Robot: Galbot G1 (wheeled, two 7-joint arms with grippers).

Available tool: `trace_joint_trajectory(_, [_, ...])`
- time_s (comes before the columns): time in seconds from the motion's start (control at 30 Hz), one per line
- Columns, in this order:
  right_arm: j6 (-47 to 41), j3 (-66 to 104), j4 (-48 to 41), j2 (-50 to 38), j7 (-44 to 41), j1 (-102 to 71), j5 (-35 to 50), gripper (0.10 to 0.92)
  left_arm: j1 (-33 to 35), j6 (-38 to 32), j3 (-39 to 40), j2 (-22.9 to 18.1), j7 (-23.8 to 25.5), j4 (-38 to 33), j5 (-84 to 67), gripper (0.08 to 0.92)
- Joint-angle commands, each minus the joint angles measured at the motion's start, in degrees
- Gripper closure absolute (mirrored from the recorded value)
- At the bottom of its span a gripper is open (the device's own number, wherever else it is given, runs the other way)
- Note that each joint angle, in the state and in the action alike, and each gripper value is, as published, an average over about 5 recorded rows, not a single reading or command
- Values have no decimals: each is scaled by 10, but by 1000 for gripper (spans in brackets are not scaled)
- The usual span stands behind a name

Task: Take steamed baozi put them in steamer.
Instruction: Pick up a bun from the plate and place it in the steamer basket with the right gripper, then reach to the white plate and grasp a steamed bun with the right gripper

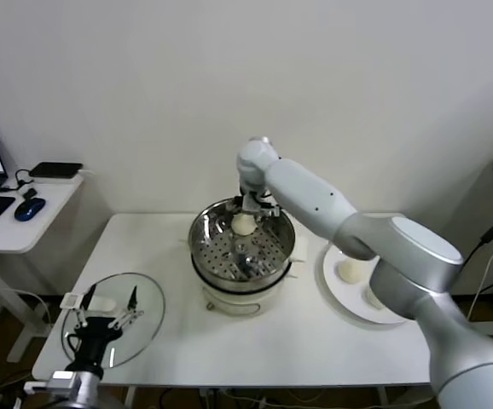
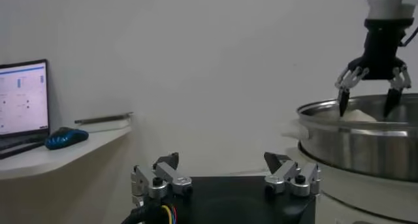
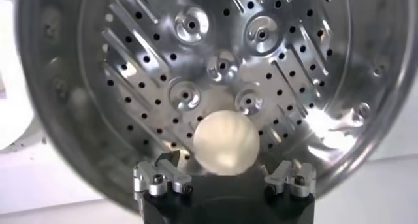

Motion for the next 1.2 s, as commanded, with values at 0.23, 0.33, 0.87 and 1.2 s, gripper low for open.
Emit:
trace_joint_trajectory(0.23, [-265,-213,239,-283,-34,183,489,203,1,6,3,7,2,-11,-3,177])
trace_joint_trajectory(0.33, [-331,-248,247,-338,-33,203,576,203,2,6,5,8,2,-14,-5,177])
trace_joint_trajectory(0.87, [-470,-168,157,-492,-18,20,624,203,9,6,13,5,4,-25,-3,177])
trace_joint_trajectory(1.2, [-436,-65,81,-443,-19,-124,492,203,13,5,14,1,4,-24,-1,177])
